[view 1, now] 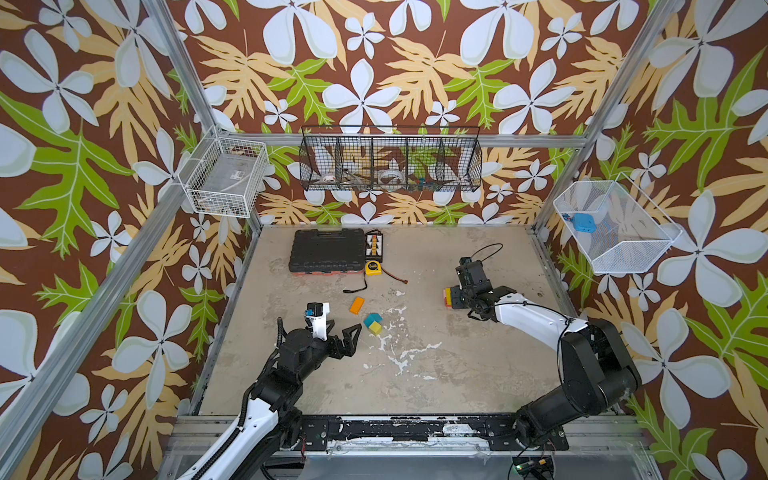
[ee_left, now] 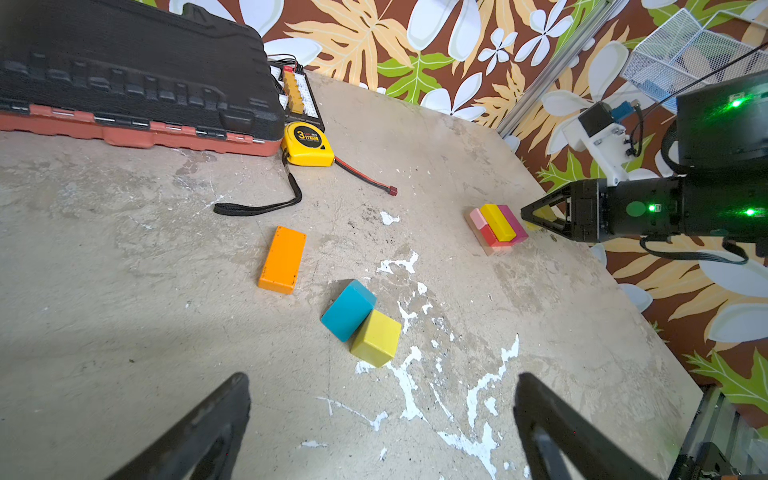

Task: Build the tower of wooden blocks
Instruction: 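Lower the lime-yellow cube toward the tower top with the right gripper, then set the lime-yellow cube on the tower and open the right gripper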

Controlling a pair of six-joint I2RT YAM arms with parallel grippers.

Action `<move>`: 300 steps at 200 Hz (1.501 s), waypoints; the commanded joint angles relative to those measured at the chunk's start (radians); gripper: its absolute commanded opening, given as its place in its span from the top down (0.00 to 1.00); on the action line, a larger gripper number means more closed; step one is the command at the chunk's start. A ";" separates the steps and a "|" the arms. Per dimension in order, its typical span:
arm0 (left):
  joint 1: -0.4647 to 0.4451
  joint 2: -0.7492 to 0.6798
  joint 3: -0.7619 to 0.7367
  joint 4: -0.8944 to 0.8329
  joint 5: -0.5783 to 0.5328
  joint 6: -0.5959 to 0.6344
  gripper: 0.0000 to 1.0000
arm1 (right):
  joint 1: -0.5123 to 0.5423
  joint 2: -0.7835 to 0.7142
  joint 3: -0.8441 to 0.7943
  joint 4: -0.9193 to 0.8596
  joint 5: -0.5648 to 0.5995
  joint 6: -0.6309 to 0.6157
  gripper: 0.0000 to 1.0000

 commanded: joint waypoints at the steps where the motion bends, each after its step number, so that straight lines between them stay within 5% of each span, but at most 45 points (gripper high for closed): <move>1: 0.001 0.003 0.008 0.036 0.009 0.007 0.00 | -0.014 0.009 0.010 0.017 -0.017 -0.003 1.00; 75: 0.001 0.011 0.009 0.037 0.010 0.007 0.00 | -0.049 0.041 0.027 0.026 -0.102 -0.001 1.00; 300: 0.001 0.031 0.011 0.043 0.007 0.003 0.00 | -0.049 0.085 0.062 -0.001 -0.068 0.004 0.94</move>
